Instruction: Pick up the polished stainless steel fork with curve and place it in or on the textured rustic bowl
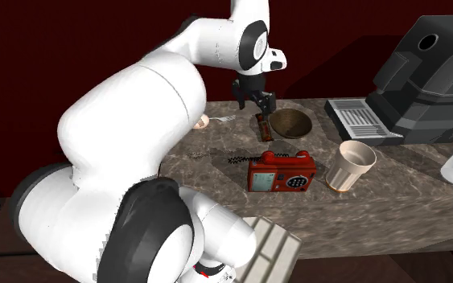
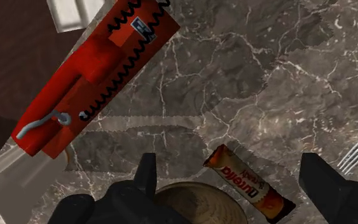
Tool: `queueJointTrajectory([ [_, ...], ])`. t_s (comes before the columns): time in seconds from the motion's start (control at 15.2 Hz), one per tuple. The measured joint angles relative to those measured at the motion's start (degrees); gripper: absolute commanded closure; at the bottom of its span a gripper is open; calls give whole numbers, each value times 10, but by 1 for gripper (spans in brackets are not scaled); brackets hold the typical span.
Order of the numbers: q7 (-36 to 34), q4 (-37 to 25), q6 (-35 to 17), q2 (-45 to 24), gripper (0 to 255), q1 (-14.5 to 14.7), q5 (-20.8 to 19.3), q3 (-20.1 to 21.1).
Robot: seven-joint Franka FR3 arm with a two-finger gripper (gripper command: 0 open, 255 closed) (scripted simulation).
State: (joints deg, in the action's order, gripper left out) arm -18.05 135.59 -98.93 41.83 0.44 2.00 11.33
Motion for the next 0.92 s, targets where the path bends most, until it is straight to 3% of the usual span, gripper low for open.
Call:
queueJointTrajectory([
  [0.53, -199, 19, -96, -79, 0, -15, 52, 112],
  [0.92, -355, -9, -172, -183, 0, -44, 54, 197],
])
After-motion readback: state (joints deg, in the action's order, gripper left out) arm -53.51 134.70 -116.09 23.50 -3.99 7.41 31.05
